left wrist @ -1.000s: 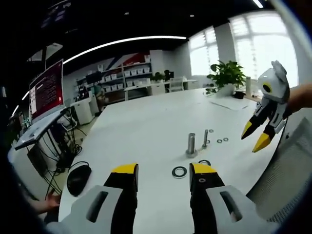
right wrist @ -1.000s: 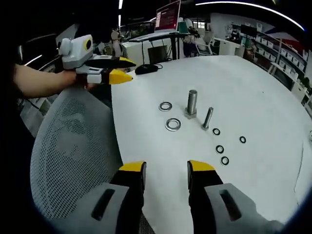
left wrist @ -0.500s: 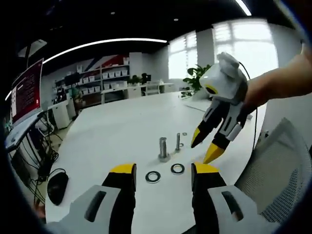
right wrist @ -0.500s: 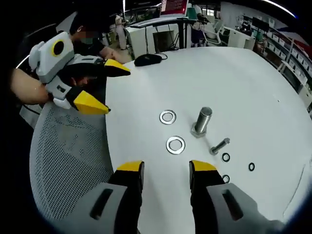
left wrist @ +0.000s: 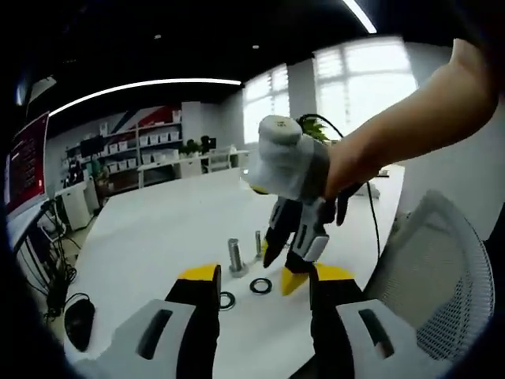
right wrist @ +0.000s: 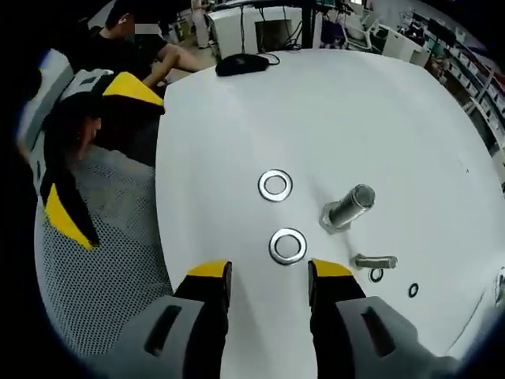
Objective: Place the washer onto the threaded stud by aligning its center hole with the stud, sliding it down to the base, and recovering from edge contact or off-axis alignment until the washer reaches the visible bottom stop.
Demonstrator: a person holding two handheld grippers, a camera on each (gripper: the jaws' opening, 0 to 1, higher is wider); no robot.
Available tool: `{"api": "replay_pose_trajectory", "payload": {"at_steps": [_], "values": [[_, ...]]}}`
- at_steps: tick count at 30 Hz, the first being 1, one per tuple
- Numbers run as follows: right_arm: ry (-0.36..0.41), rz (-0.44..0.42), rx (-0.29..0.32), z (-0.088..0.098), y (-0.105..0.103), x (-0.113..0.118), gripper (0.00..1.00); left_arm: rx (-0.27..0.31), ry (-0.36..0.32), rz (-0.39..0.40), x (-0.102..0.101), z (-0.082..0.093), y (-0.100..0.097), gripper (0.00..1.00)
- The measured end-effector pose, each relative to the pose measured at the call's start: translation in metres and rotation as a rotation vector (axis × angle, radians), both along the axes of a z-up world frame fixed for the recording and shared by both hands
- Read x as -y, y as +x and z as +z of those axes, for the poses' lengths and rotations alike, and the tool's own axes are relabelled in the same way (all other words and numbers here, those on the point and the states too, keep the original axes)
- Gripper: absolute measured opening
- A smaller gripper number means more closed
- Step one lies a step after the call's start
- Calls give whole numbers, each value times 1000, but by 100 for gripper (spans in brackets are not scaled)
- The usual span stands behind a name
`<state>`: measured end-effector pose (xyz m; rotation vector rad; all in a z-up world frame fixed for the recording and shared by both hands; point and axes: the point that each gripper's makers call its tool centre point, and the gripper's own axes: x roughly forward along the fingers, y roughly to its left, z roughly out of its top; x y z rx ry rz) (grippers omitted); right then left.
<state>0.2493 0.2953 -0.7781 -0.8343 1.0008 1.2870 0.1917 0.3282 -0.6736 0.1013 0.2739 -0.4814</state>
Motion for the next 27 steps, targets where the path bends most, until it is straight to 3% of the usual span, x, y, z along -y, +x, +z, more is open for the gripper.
{"api": "replay_pose_trajectory", "payload": {"at_steps": [8,12,19,27], "values": [[-141,84,27,-15,11,1,40,40,-12,-9,0,6,0,44],[-182,95,8,-24,15,-4,40,48,-6,-1,-1,7,0,43],[-261,160,30,-25,18,-4,35,36,-9,8,-3,6,1,43],[-270,195,32,-24,18,-3,36,9,20,4,-2,-1,1,42]]}}
